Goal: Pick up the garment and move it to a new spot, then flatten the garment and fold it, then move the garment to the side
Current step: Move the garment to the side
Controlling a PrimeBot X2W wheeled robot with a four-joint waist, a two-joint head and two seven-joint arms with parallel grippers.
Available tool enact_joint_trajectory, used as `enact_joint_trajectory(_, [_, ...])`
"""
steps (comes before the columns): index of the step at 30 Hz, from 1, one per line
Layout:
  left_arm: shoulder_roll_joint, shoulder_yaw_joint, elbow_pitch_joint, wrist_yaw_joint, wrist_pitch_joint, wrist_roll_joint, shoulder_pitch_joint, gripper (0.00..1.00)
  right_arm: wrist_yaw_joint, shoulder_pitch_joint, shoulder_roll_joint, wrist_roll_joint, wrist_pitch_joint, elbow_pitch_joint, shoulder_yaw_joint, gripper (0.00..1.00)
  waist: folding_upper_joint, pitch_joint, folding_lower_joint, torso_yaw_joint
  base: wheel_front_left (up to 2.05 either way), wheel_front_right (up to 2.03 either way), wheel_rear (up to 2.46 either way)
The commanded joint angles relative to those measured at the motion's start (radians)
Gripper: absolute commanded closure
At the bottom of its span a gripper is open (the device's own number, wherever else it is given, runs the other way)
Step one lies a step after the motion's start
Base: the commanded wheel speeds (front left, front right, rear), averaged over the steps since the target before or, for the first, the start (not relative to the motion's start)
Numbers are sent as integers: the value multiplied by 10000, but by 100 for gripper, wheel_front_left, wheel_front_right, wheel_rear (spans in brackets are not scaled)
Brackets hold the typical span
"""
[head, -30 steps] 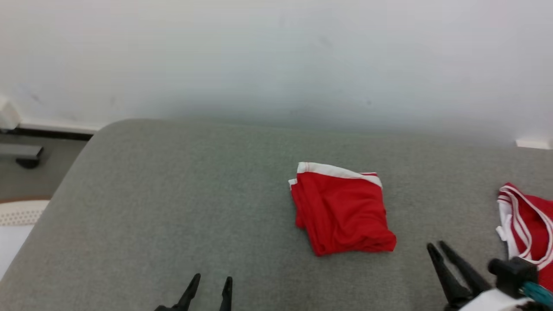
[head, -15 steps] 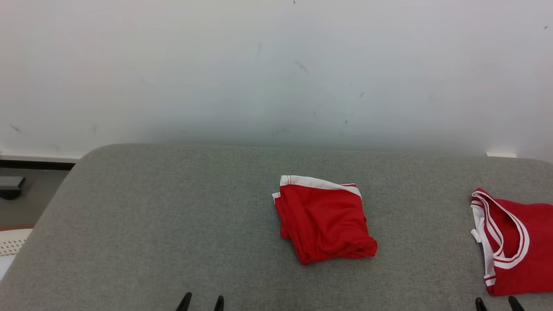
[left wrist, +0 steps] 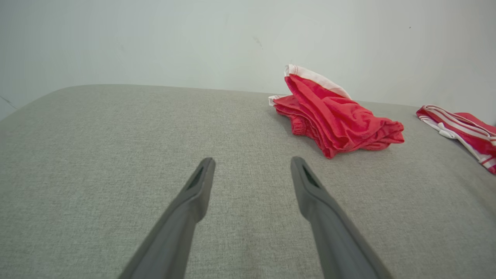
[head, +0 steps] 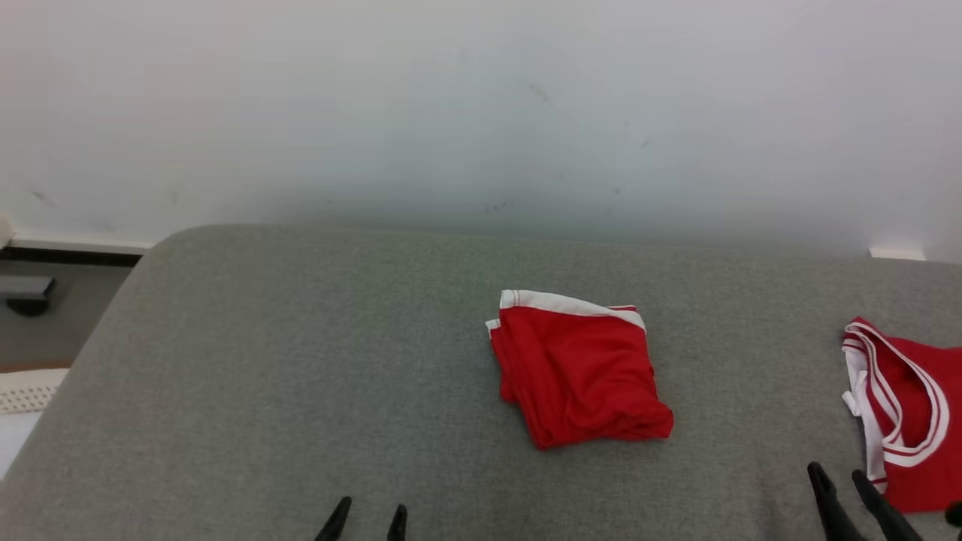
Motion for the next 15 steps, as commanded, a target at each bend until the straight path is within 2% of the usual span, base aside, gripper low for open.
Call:
enact_joint_trajectory(1, [11, -54, 81, -79, -1, 82, -156, 0, -4, -405, -422, 486, 760, 29, 35, 0, 0, 230, 0, 311, 0, 0, 0])
enact_joint_trajectory(4, [-9, -243, 172, -181, -1, 66, -434, 0, -1, -1142, -816, 1865, 2778, 140, 49, 0, 0, 526, 0, 797, 0, 0, 0])
enact_joint_trajectory(7, [-39, -442, 149, -219, -1, -53, -772, 0, -1, -2023, -1099, 3038, 4572, 449, -440, 0, 0, 1060, 0, 1350, 0, 0, 0])
enact_joint_trajectory(11, [-53, -744, 173, -196, -1, -279, -1093, 0, -1, -3314, -1105, 3701, 6240, 1250, -1085, 0, 0, 1677, 0, 2013, 0, 0, 0])
enact_joint_trajectory(15, [-58, -1144, 105, -40, -1, -633, -1392, 0, -1, -4357, -980, 3660, 7413, 2072, -1388, 0, 0, 2199, 0, 2583, 0, 0, 0])
